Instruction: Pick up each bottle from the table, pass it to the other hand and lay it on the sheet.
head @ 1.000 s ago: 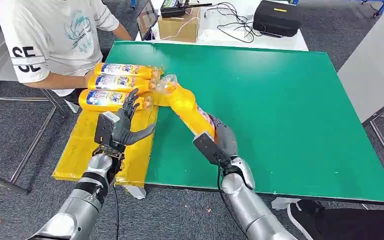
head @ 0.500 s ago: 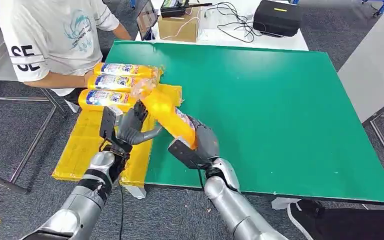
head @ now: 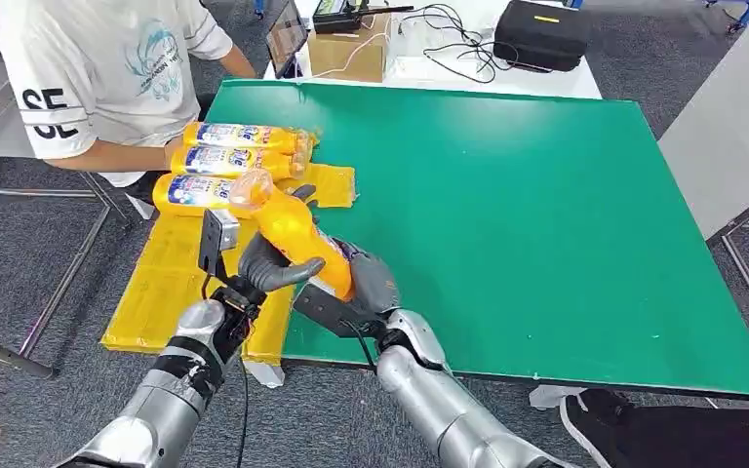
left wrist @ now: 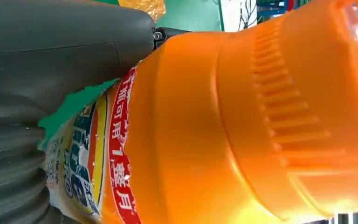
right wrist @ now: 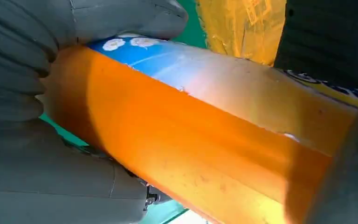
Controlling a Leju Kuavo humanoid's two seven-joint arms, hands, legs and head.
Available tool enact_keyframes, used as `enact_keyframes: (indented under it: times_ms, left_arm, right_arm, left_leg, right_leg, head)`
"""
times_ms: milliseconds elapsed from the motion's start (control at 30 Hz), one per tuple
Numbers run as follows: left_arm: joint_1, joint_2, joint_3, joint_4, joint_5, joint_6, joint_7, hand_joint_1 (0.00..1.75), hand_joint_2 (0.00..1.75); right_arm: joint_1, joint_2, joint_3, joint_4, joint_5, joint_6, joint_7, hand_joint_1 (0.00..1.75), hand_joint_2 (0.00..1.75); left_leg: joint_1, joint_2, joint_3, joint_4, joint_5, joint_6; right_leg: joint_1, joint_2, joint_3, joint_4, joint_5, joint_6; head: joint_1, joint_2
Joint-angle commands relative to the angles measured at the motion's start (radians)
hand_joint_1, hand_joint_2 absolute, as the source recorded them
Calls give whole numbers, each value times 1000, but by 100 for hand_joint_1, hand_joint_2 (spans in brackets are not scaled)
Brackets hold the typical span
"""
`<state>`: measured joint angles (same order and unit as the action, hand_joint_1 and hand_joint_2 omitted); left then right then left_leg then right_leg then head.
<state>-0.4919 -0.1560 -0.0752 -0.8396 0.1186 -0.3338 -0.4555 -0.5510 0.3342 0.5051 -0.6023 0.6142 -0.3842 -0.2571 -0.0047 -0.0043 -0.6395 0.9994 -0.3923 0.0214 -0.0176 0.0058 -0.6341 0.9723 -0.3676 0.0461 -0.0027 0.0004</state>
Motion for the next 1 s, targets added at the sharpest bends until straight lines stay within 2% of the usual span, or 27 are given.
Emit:
enact_keyframes:
  times_ms: [33,200,233,267,300,333,367,500,1000]
  left_arm:
    - [-48,7,-47,14,13,2,9,0,175]
    - [-40,14,-64,-9,-2,17,5,0,175]
    - [-40,13,-61,-8,-4,30,5,28,175]
    - [-44,14,-65,-3,-12,37,6,175,175]
    - [-48,11,-58,7,-5,36,5,175,175]
    - [-49,9,-52,13,0,41,9,175,175]
    - [-49,6,-44,14,3,54,6,175,175]
    - [-29,-2,-5,-32,15,110,-18,175,175]
    - [-12,-2,56,-101,58,125,-42,175,175]
  right_arm:
    - [-39,6,80,111,8,9,10,175,175]
    - [-50,3,63,111,-9,3,5,175,175]
    - [-50,5,63,109,-6,-6,8,175,175]
    - [-49,6,62,105,-4,-17,10,175,175]
    - [-48,5,59,100,-1,-33,19,162,175]
    - [-45,4,51,94,-2,-48,25,24,175]
    - [-41,3,41,88,-11,-56,21,0,175]
    - [-32,-10,-7,69,-50,-87,0,0,175]
    - [-17,-33,-62,39,-93,-107,-30,0,175]
  left_leg:
    - [2,-1,3,1,-2,-1]
    - [2,-1,4,1,-3,-2]
    - [2,-1,3,1,-2,-2]
    - [1,-1,1,0,-1,-1]
    - [2,-2,5,1,-3,-2]
    - [2,-1,3,1,-2,-2]
    - [1,-1,2,0,-1,-1]
    - [1,-1,4,1,-2,-1]
    - [1,-1,4,1,-2,-1]
  right_leg:
    - [2,-2,4,0,-2,-2]
    - [2,-2,5,0,-3,-2]
    - [2,-2,4,0,-3,-2]
    - [1,-1,2,0,-1,-1]
    - [2,-2,6,1,-4,-2]
    - [2,-2,4,0,-2,-2]
    - [1,-2,3,0,-2,-1]
    - [2,-2,5,0,-2,-2]
    - [1,-1,4,0,-2,-2]
  head:
    - [0,0]
    - [0,0]
    - [0,0]
    - [0,0]
    - [0,0]
    - [0,0]
    - [0,0]
    - [0,0]
    - [0,0]
